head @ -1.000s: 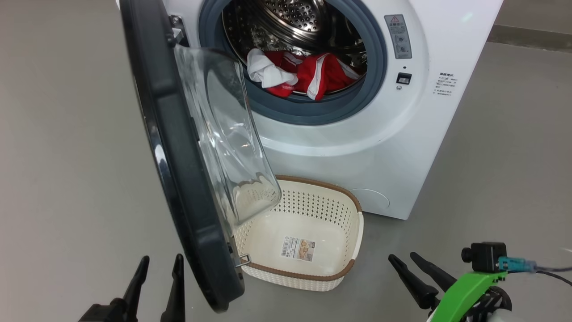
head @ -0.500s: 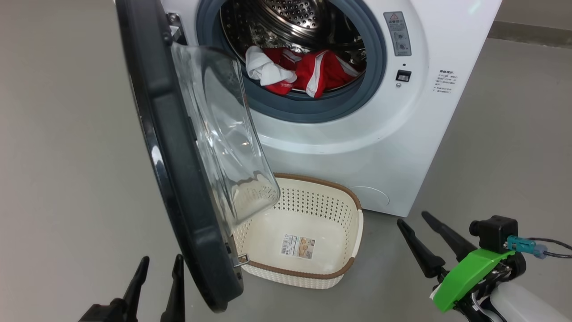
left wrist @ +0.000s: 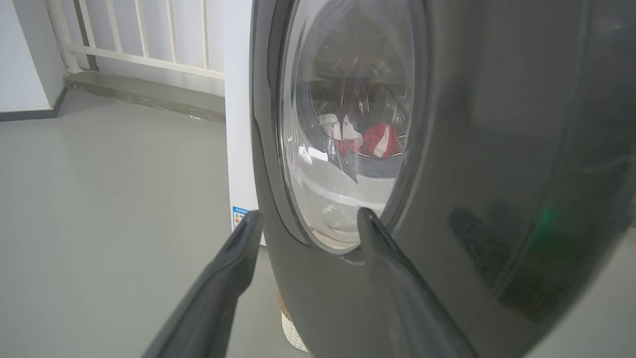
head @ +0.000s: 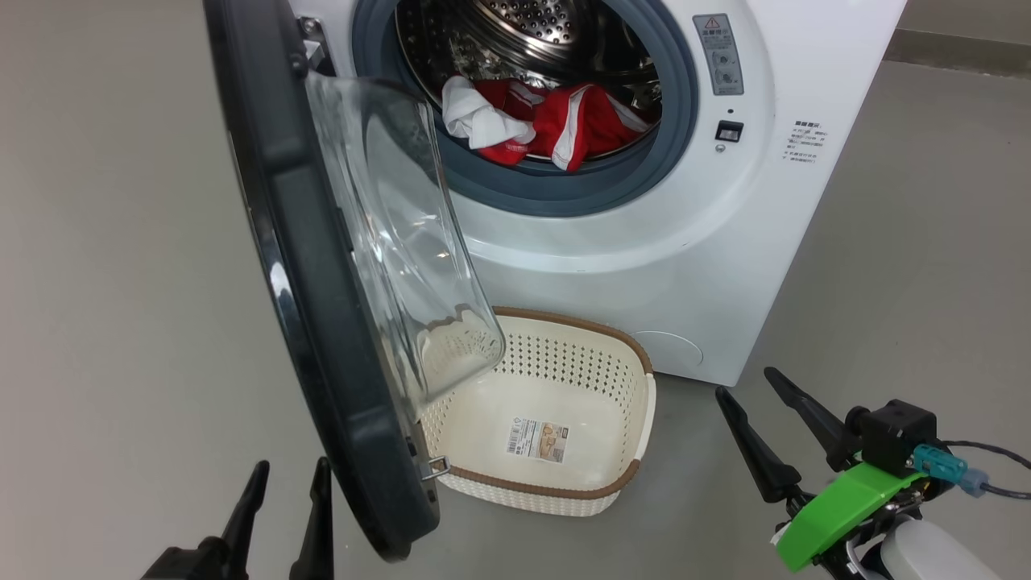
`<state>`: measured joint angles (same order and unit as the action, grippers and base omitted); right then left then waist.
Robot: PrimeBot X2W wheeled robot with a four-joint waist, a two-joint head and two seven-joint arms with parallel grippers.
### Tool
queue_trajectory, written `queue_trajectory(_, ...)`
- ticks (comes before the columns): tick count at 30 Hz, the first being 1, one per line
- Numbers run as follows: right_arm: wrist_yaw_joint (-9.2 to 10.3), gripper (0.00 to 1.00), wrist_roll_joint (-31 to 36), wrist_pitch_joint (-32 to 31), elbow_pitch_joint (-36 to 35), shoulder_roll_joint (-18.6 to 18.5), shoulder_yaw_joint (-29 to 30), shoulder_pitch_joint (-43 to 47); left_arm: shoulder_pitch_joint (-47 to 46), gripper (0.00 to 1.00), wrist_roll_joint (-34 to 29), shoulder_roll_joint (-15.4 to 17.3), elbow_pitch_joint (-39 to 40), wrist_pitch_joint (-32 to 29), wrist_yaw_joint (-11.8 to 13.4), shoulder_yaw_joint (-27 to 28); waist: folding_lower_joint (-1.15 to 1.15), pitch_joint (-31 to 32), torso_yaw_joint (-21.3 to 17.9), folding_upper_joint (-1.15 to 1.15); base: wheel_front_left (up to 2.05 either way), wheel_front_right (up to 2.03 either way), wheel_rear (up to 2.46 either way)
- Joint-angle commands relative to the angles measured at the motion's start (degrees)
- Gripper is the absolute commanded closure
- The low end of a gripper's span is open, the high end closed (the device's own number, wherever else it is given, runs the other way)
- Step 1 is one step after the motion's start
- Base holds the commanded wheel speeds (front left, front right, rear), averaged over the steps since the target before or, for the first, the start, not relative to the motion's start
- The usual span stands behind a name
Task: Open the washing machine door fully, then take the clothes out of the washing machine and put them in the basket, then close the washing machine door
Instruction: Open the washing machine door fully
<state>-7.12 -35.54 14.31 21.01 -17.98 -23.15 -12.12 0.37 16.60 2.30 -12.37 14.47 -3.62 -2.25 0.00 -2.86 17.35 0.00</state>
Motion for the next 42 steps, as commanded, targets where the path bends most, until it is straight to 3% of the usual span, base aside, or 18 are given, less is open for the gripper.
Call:
queue_trajectory(1, -0.36, 0.0, 1.0, 0.7, -1.0, -0.4, -0.2, 0.3, -1.1, 0.0, -0.6, 0.6, 1.4, 0.5, 0.0, 1.8, 0.0, 0.0, 0.0, 0.0, 0.0, 0.0, 0.0)
queue_trajectory(14, -0.36, 0.0, 5.3, 0.7, -0.4, 1.4, 2.1, 2.0, -1.6, 0.0, -0.1, 0.6, 1.2, 0.5, 0.4, 2.1, 0.0, -0.1, 0.1, 0.0, 0.0, 0.0, 0.0)
queue_trajectory(15, -0.36, 0.0, 5.4, 0.7, -0.5, 1.5, 2.2, 2.0, -1.7, 0.91, 0.4, 0.6, 1.3, 0.5, 0.5, 2.4, 0.0, -0.1, 0.1, 0.0, 0.0, 0.0, 0.0)
queue_trajectory(16, -0.36, 0.0, 5.5, 0.7, -0.5, 1.5, 2.3, 2.1, -1.9, 1.0, 0.8, 0.6, 1.6, 0.5, 0.6, 2.9, 0.0, 0.0, 0.1, 0.0, 0.0, 0.0, 0.0)
queue_trajectory(21, -0.36, 0.0, 5.8, 0.7, -0.6, 1.5, 2.7, 2.1, -3.5, 1.0, 2.5, 0.6, 6.9, 0.5, 2.0, 7.6, 0.0, 0.2, 0.0, 0.0, 0.0, 0.0, 0.0)
queue_trajectory(27, -0.36, 0.0, 6.1, 0.7, -1.0, 1.4, 3.2, 2.2, -5.6, 1.0, 5.1, 0.6, 21.2, 0.5, 4.1, 9.6, 0.0, 0.3, -0.1, 0.0, 0.0, 0.0, 0.0)
queue_trajectory(31, -0.36, 0.0, 6.3, 0.7, -1.1, 1.4, 3.0, 2.1, -6.1, 1.0, 5.0, 0.6, 31.2, 0.5, 4.5, 4.7, 0.0, 0.1, -0.3, 0.0, 0.0, 0.0, 0.0)
queue_trajectory(34, -0.36, 0.0, 6.1, 0.7, -1.2, 1.3, 2.7, 2.1, -5.0, 1.0, 4.1, 0.6, 35.6, 0.5, 4.2, -2.2, 0.0, 0.1, -0.5, 0.0, 0.0, 0.0, 0.0)
queue_trajectory(38, -0.36, 0.0, 6.0, 0.7, -1.2, 1.2, 2.3, 1.9, -1.1, 1.0, 4.3, 0.6, 31.3, 0.5, 2.2, -14.7, 0.0, 0.1, -0.7, 0.0, 0.0, 0.0, 0.0)
queue_trajectory(42, -0.36, 0.0, 5.8, 0.7, -1.2, 1.2, 2.0, 1.9, 0.2, 1.0, 5.7, 0.6, 24.6, -0.1, 2.3, -19.0, 0.0, 0.2, -0.9, 0.0, 0.0, 0.0, 0.0)
